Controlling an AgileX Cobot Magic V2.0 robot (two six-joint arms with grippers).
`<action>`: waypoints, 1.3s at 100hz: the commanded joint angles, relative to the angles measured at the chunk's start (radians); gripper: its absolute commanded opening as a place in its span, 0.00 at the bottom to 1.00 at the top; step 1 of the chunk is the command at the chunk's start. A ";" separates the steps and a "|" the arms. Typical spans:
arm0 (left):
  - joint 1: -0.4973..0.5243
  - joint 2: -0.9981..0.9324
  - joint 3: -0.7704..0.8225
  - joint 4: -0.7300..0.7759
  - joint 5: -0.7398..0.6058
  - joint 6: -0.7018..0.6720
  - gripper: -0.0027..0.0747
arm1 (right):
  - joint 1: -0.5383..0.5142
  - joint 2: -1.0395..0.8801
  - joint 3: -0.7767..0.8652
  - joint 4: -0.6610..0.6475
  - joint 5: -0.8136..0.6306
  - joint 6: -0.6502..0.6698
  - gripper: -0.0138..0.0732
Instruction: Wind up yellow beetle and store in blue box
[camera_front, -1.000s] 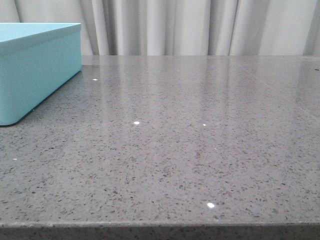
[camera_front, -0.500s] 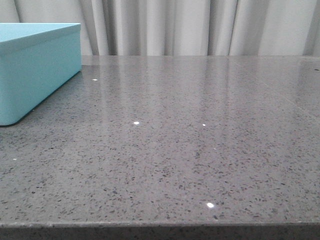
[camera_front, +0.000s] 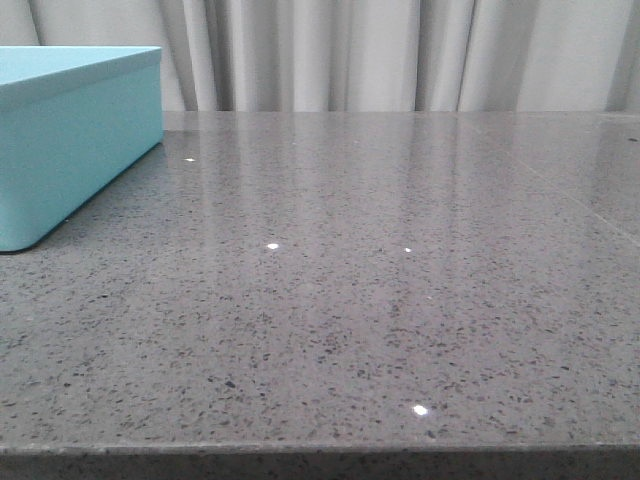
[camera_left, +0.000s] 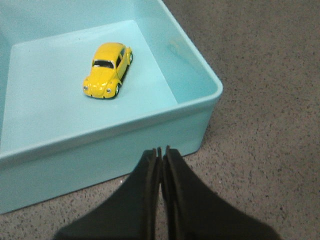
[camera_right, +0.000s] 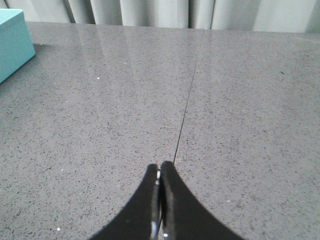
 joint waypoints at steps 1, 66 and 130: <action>0.002 -0.032 0.018 -0.031 -0.078 -0.009 0.01 | 0.000 -0.002 0.009 -0.027 -0.134 -0.009 0.08; 0.002 -0.048 0.049 -0.033 -0.062 -0.009 0.01 | 0.000 -0.002 0.022 -0.027 -0.204 -0.009 0.08; 0.002 -0.305 0.253 0.042 -0.299 -0.082 0.01 | 0.000 -0.002 0.022 -0.027 -0.204 -0.009 0.08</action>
